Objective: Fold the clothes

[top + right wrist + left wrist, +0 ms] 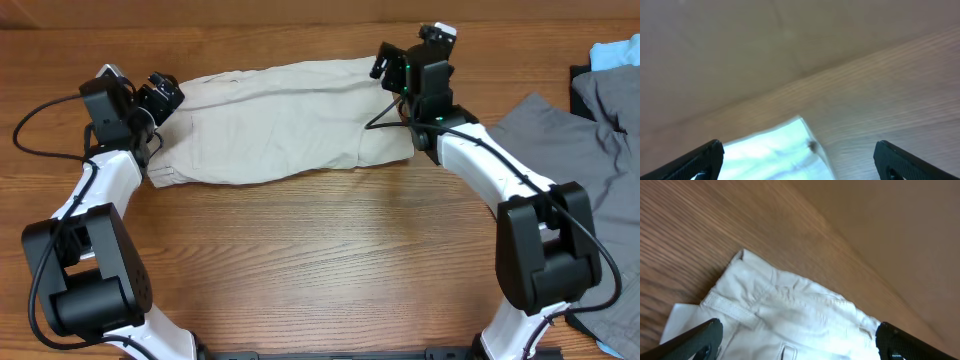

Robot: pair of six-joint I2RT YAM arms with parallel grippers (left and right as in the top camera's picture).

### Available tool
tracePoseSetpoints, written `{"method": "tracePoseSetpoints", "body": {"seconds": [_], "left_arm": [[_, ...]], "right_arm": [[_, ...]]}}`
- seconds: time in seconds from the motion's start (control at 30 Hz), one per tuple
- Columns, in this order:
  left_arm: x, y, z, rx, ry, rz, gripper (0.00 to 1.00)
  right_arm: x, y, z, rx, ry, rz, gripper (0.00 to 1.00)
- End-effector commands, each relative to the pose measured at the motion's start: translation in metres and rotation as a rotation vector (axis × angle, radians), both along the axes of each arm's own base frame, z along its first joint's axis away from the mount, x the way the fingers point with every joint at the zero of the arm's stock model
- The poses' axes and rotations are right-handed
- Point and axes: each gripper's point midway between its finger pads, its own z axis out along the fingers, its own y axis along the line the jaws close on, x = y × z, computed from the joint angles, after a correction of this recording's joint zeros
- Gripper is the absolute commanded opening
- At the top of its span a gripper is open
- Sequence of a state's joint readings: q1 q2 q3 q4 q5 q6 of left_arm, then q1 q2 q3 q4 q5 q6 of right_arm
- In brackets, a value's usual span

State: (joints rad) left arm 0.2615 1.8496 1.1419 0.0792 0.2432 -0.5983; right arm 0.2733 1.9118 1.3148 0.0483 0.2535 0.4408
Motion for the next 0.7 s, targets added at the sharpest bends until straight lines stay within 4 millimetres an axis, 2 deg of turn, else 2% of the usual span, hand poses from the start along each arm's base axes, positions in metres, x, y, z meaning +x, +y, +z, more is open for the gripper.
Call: {"method": "tracePoseSetpoints", "body": {"seconds": [0.0,0.03,0.1,0.2,0.23,0.33,0.43,0.5,0.57,0.67], "left_arm": [[-0.006,-0.010,0.028,0.057,0.001,-0.101,1.00],[-0.014,-0.012,0.029,0.052,0.036,-0.108,1.00],[-0.027,-0.021,0.027,0.018,0.080,-0.133,1.00],[-0.045,-0.046,0.014,-0.057,0.172,-0.201,1.00],[-0.054,-0.056,0.004,-0.064,0.227,-0.225,1.00],[-0.063,-0.074,-0.008,-0.044,0.289,-0.274,1.00],[-0.070,-0.074,-0.027,0.064,0.376,-0.241,1.00],[-0.070,-0.077,-0.036,0.076,0.397,-0.243,1.00],[-0.069,-0.077,-0.045,0.073,0.414,-0.246,1.00],[-0.072,-0.078,-0.073,0.055,0.475,-0.247,1.00]], "right_arm": [[-0.013,-0.028,0.061,0.003,-0.050,-0.051,1.00],[-0.027,-0.034,0.061,-0.004,0.004,-0.048,1.00],[-0.040,-0.034,0.058,0.004,0.062,-0.018,1.00],[-0.062,-0.019,0.039,0.046,0.190,0.084,1.00],[-0.072,-0.011,0.023,0.065,0.266,0.125,1.00],[-0.089,0.001,-0.011,0.100,0.404,0.190,0.99],[-0.109,0.025,-0.048,0.160,0.551,0.330,0.98],[-0.111,0.029,-0.067,0.178,0.601,0.345,0.98],[-0.109,0.037,-0.073,0.186,0.594,0.402,0.98],[-0.111,0.058,-0.079,0.225,0.585,0.544,0.98]]}}
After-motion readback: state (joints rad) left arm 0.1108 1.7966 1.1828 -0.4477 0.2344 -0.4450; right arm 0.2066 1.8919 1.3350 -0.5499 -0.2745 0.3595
